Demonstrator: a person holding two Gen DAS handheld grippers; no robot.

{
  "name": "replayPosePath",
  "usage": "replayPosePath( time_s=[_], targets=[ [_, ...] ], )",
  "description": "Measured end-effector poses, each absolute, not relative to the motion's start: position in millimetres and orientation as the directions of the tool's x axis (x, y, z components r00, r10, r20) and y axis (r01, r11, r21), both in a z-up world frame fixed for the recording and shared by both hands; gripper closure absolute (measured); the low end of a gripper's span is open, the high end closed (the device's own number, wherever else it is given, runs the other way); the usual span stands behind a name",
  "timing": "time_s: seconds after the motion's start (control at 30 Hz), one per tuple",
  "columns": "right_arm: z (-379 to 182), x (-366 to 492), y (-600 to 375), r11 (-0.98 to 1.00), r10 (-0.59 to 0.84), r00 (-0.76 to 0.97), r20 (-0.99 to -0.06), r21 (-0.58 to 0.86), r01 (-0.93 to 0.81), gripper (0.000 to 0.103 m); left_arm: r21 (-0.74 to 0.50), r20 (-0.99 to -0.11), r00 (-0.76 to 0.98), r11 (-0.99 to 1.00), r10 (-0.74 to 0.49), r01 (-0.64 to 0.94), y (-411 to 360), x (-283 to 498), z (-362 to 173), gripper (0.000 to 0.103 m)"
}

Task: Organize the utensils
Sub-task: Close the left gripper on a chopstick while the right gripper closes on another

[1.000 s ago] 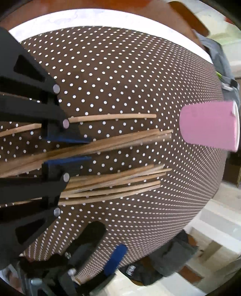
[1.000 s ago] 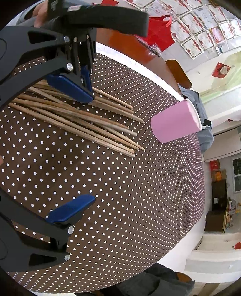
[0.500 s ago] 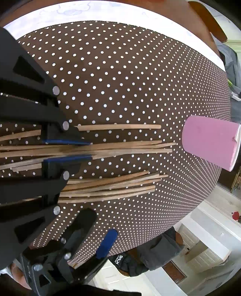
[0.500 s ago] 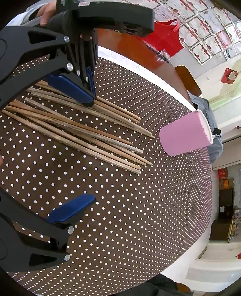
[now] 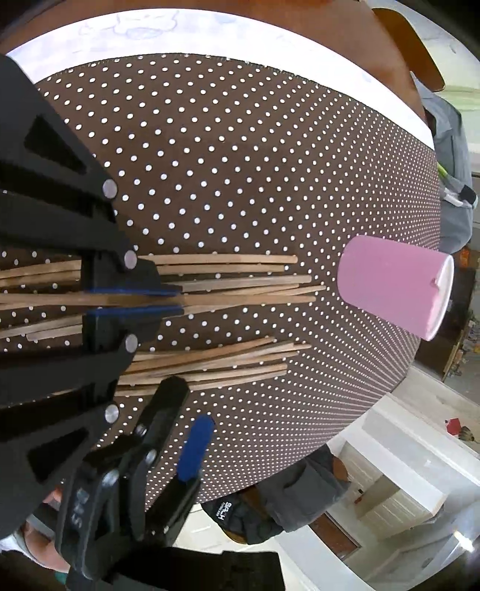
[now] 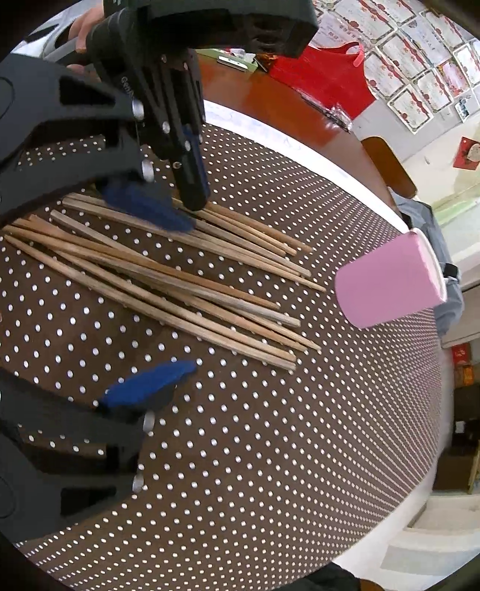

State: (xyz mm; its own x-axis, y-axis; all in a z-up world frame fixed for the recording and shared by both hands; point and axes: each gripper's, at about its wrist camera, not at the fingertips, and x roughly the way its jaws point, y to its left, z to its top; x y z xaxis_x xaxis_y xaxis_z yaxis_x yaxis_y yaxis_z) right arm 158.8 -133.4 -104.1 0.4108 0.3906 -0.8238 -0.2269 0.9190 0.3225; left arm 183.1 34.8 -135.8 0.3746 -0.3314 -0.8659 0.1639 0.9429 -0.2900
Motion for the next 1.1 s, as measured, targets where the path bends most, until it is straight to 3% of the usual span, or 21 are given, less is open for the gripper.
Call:
replayPosePath(
  time_s=[0.17, 0.43, 0.57, 1.1],
  targets=[
    [-107, 160, -122, 0.918, 0.387, 0.369, -0.845, 0.314, -0.243, 0.067, -0.302, -0.863, 0.373, 0.94, -0.341, 0.161, 36, 180, -135, 0.097],
    [-113, 164, -103, 0.934, 0.325, 0.339, -0.883, 0.244, -0.259, 0.083, -0.302, -0.858, 0.384, 0.94, -0.341, 0.16, 41, 177, -132, 0.097],
    [-114, 164, -102, 0.939, 0.308, 0.338, -0.89, 0.225, -0.261, 0.087, -0.305, -0.855, 0.387, 0.939, -0.344, 0.162, 39, 176, -129, 0.097],
    [-111, 163, -106, 0.947, 0.275, 0.329, -0.903, 0.196, -0.254, 0.088, -0.31, -0.855, 0.377, 0.934, -0.355, 0.176, 33, 177, -131, 0.097]
  ],
)
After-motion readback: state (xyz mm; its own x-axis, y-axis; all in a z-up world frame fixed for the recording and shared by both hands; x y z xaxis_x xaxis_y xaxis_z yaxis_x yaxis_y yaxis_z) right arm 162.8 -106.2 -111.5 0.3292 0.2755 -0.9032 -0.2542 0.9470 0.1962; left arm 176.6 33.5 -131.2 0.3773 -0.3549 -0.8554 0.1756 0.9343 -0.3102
